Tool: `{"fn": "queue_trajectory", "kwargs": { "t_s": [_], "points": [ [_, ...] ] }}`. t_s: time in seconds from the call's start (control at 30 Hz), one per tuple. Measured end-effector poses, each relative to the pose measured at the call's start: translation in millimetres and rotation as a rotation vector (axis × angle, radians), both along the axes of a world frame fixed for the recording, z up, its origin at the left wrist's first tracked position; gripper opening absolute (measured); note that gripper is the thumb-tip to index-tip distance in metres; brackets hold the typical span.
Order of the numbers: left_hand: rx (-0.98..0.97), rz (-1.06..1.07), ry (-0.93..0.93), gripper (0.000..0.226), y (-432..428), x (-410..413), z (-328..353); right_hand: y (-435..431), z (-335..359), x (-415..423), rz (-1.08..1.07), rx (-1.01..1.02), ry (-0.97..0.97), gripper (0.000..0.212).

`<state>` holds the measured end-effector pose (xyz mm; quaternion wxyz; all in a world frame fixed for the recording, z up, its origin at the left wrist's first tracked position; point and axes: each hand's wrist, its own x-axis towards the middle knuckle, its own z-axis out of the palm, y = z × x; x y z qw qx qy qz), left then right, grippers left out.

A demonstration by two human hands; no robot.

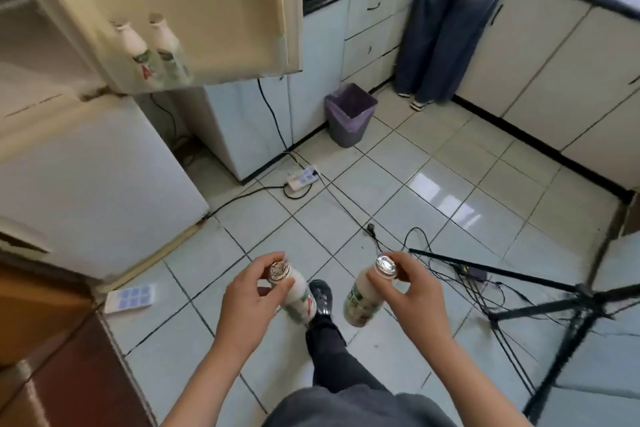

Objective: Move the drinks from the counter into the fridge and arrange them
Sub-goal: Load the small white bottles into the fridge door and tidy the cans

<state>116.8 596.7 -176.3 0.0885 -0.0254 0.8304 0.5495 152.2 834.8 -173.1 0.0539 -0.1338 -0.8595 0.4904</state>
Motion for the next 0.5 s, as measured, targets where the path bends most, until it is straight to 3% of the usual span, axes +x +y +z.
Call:
{"fn": "queue_trajectory", "kwargs": {
  "t_s": [0.3, 0.5],
  "points": [
    [-0.144, 0.125, 0.102, 0.047, -34, -201, 34, -24, 29, -236, 0.197, -0.035, 0.106, 0.021],
    [-0.074, 0.322, 0.223, 0.043, -54, -288, 66, -58, 64, -361, 0.3, -0.009, 0.213, 0.019]
  ]
}}
